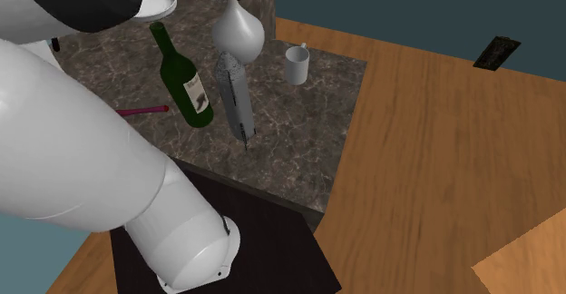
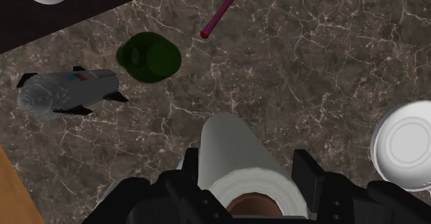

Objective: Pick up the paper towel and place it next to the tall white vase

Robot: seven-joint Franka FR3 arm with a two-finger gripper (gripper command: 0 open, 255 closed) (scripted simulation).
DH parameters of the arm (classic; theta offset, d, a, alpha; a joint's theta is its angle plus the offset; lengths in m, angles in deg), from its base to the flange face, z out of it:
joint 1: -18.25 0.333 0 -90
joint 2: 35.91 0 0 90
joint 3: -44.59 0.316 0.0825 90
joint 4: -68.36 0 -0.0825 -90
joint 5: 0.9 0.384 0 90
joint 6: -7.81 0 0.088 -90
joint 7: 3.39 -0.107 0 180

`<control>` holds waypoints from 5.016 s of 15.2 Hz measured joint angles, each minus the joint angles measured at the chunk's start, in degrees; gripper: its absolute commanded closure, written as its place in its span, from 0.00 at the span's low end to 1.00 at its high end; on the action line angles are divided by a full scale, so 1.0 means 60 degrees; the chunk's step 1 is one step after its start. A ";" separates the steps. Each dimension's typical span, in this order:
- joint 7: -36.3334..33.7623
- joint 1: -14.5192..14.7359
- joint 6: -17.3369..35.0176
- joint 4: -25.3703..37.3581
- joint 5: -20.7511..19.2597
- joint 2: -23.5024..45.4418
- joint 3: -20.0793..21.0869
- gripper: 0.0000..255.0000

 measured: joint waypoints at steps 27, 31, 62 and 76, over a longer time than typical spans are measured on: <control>0.1630 0.0028 0.3548 -0.5289 0.1653 -0.2314 -0.0916 1.00; 0.1729 0.0081 0.4045 -0.5880 0.1757 -0.2428 -0.0890 1.00; 0.1781 0.0067 0.7552 -0.8815 0.1704 -0.1754 -0.0035 1.00; 0.1950 0.0104 0.6348 -0.7990 0.1849 -0.2206 -0.0454 0.00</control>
